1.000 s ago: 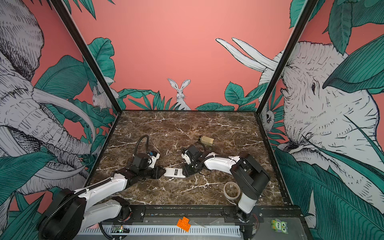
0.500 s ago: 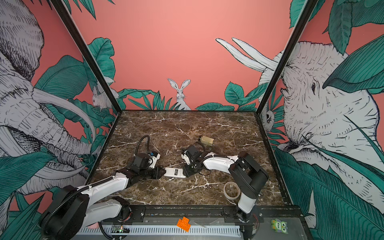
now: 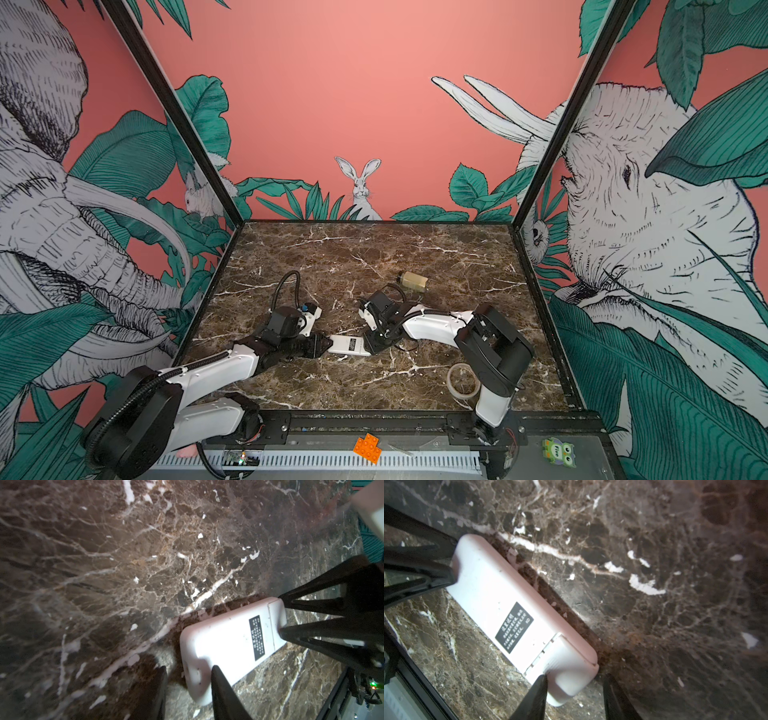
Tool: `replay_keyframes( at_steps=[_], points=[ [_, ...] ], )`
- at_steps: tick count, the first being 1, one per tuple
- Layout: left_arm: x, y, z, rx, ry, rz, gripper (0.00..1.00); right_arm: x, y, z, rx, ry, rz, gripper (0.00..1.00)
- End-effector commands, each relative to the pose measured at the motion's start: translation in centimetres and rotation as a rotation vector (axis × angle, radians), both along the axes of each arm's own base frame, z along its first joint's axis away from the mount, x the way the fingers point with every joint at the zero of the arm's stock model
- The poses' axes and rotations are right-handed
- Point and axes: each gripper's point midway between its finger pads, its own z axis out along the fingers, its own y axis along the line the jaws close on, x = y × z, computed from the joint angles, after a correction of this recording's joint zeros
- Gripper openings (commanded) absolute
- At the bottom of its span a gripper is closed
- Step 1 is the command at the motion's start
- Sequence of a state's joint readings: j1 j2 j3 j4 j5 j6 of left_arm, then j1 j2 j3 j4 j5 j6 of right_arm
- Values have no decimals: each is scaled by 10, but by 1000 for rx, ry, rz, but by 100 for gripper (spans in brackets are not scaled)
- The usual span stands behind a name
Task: Load the batteries into the remote control
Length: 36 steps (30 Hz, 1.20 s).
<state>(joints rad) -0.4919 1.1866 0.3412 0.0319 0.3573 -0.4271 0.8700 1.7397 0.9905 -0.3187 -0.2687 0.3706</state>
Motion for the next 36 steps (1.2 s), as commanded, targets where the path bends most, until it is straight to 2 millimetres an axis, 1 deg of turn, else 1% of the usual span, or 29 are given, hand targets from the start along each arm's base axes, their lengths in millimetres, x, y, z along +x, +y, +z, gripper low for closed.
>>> replay_keyframes(
  at_steps=[1,7,15,24,27,31,36],
  points=[
    [-5,1,-6,-3,13,-1,36,-4,-11,-19,-79,16,-6,40],
    [-11,0,-11,-13,27,3,35,-5,-8,-22,-65,22,-13,39],
    [-21,-10,-20,-27,56,-7,31,-4,-3,-25,-44,25,-30,38],
    [-37,-18,-25,-36,85,-7,25,1,-2,-27,-44,7,-44,39],
    [-45,-19,-28,-31,100,3,24,3,-3,-28,-54,-5,-50,39],
    [-56,-24,-25,-21,101,-6,23,6,-2,-31,-55,-15,-53,40],
    [-62,-26,-22,-19,100,3,22,8,0,-34,-58,-24,-56,41]
  ],
)
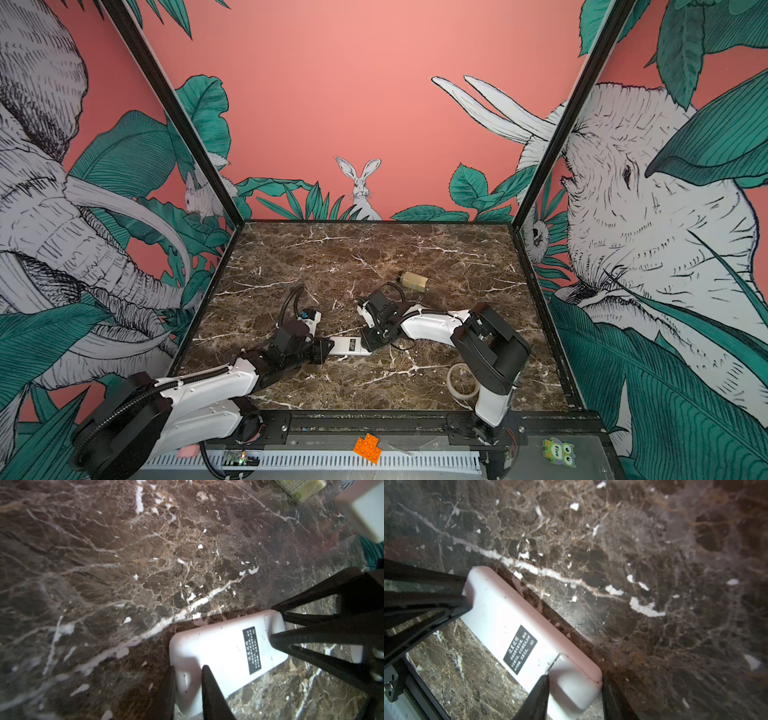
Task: Load the batteries into the remote control
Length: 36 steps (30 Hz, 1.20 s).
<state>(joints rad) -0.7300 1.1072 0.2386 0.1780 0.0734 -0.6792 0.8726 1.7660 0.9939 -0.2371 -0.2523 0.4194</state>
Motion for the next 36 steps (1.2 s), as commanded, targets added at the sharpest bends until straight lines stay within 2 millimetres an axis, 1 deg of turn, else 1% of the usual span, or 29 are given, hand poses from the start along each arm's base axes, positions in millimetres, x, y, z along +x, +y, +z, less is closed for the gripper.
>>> replay_keyframes(
  at_steps=[1,6,11,17,20,28,32,36],
  points=[
    [-49,-13,-20,-25,178,-132,22,-4,-11,-33,-96,2,-11,41],
    [-52,-14,-18,-26,180,-132,21,-2,-8,-33,-81,-3,-18,41],
    [-55,-13,-21,-26,188,-123,21,-2,-7,-31,-74,-7,-18,42],
    [-53,-6,-24,1,188,-95,18,1,-11,-17,-67,-40,-24,47],
    [-54,-5,-25,3,191,-86,17,3,-16,-11,-78,-56,-31,53],
    [-54,0,-27,20,188,-77,17,5,-25,5,-78,-90,-45,62],
    [-54,0,-28,19,188,-76,17,5,-28,12,-83,-105,-45,63],
    [-53,-1,-28,19,186,-77,17,4,-30,14,-82,-103,-48,63]
  ],
)
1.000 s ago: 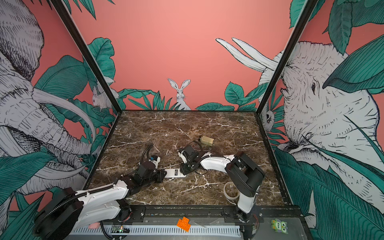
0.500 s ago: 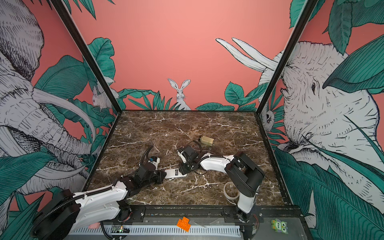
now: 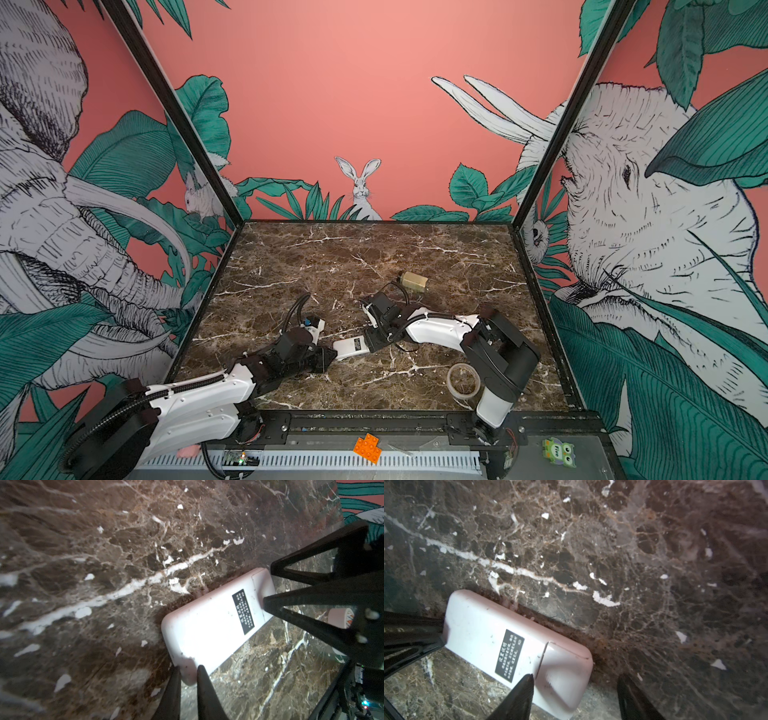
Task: Load the batteries into the remote control
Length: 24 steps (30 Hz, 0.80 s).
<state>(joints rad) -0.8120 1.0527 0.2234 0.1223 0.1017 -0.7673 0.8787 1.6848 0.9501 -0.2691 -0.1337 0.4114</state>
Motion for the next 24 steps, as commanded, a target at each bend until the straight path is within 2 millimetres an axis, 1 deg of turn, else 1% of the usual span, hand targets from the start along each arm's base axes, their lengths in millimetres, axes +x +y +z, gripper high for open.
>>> replay_keyframes(
  at_steps=[1,4,10,13,17,21,24],
  points=[
    [-26,11,-27,60,109,-42,17,-1,-8,5,-15,-15,-8,63],
    [-27,12,-28,63,110,-42,17,-3,-8,2,-12,-7,-8,61],
    [-27,12,-29,66,113,-42,17,-9,-8,-4,-7,23,-3,53],
    [-27,12,-29,66,112,-42,16,-11,-9,-6,-8,28,-1,52],
    [-26,11,-28,65,110,-46,16,-13,-7,-10,1,43,2,45],
    [-26,11,-27,65,110,-45,16,-13,-7,-13,-1,48,2,44],
    [-26,11,-23,58,103,-44,16,-14,-6,-15,-1,55,6,43]
  ],
)
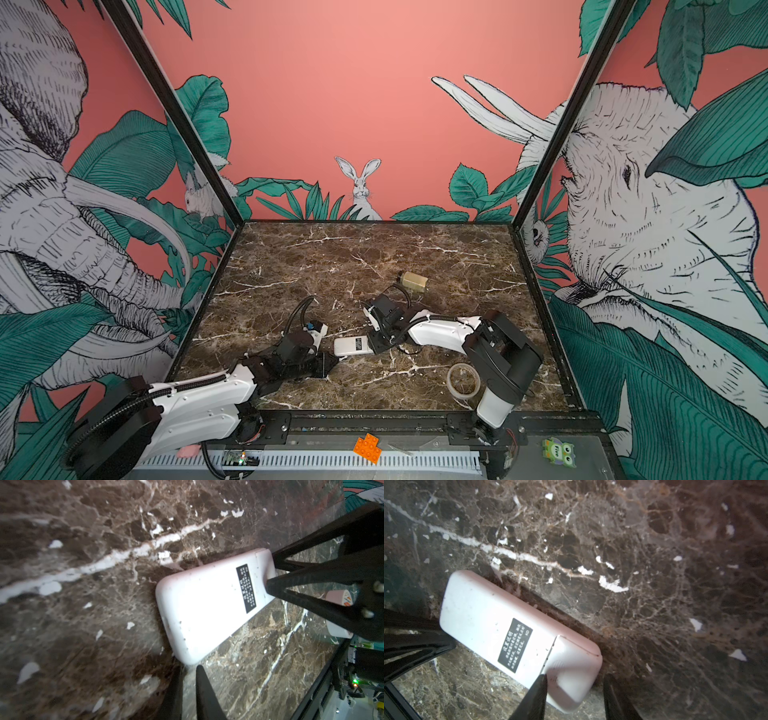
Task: Load the batteries into the remote control
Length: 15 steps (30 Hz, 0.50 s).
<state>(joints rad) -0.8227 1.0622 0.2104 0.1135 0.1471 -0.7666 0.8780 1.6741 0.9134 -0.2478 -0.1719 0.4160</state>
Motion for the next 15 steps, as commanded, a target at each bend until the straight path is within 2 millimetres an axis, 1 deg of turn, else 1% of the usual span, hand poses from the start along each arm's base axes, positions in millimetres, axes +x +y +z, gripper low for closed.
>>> replay_keyframes(
  at_steps=[1,3,8,12,15],
  points=[
    [-13,14,-11,57,46,-1,16,-5,-4,-11,-21,28,-5,43],
    [-10,14,-3,56,25,1,18,-6,-4,-13,-22,33,-4,41],
    [-3,15,18,47,-37,6,29,-6,-5,-15,-24,34,-4,37],
    [4,15,21,70,-62,18,32,-7,-5,-18,-28,38,-3,36],
    [10,8,22,68,-64,12,32,-8,-6,-21,-29,45,-6,36]
  ],
)
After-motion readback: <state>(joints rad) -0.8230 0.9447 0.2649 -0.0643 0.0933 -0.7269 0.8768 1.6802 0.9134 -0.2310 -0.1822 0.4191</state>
